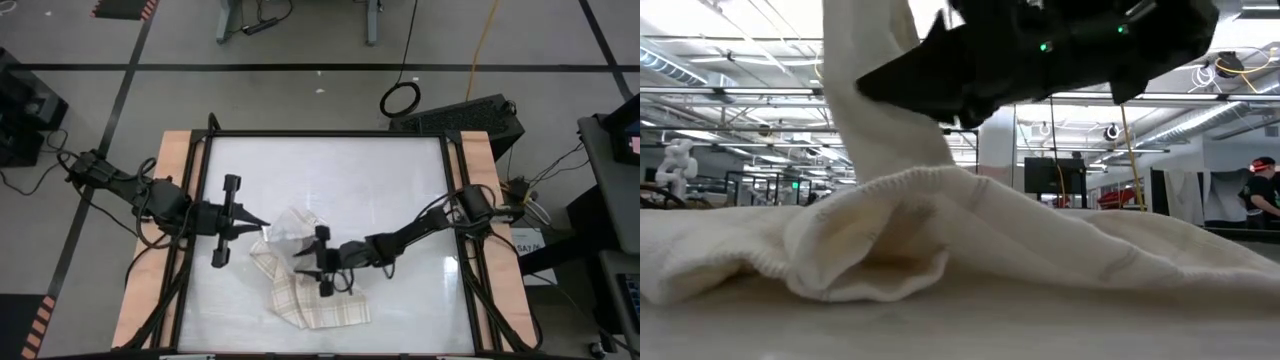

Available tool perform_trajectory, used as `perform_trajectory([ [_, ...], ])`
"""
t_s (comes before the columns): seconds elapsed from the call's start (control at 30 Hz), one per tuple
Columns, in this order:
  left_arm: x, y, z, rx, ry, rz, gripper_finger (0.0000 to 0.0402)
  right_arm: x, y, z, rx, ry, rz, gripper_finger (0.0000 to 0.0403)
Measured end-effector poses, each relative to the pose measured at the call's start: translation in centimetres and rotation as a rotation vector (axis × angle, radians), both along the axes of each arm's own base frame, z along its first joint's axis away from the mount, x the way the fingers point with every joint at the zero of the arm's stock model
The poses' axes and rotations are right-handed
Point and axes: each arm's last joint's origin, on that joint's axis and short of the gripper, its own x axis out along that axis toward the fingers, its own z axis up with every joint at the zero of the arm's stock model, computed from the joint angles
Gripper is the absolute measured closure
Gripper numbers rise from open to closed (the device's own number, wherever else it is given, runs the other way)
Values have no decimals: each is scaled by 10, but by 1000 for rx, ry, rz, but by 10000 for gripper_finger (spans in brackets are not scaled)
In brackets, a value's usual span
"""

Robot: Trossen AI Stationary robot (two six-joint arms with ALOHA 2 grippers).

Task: Roll towel
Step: Roll the white-brown patterned towel

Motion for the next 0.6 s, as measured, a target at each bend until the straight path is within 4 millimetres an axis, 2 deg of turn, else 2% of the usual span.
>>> perform_trajectory([
  [0.1,0,-1,-2,10,20,-39,393,4,14,6,-18,40,46,213],
  [0.17,-1,-1,-5,25,51,-57,393,-2,22,15,-46,89,72,213],
  [0.4,-2,-2,-13,30,127,-67,393,-44,36,57,-132,302,103,213],
  [0.5,-2,-2,-12,24,123,-67,393,-62,34,60,-190,429,56,213],
  [0.6,-2,-3,-12,22,117,-72,393,-74,28,55,-276,518,-49,213],
])
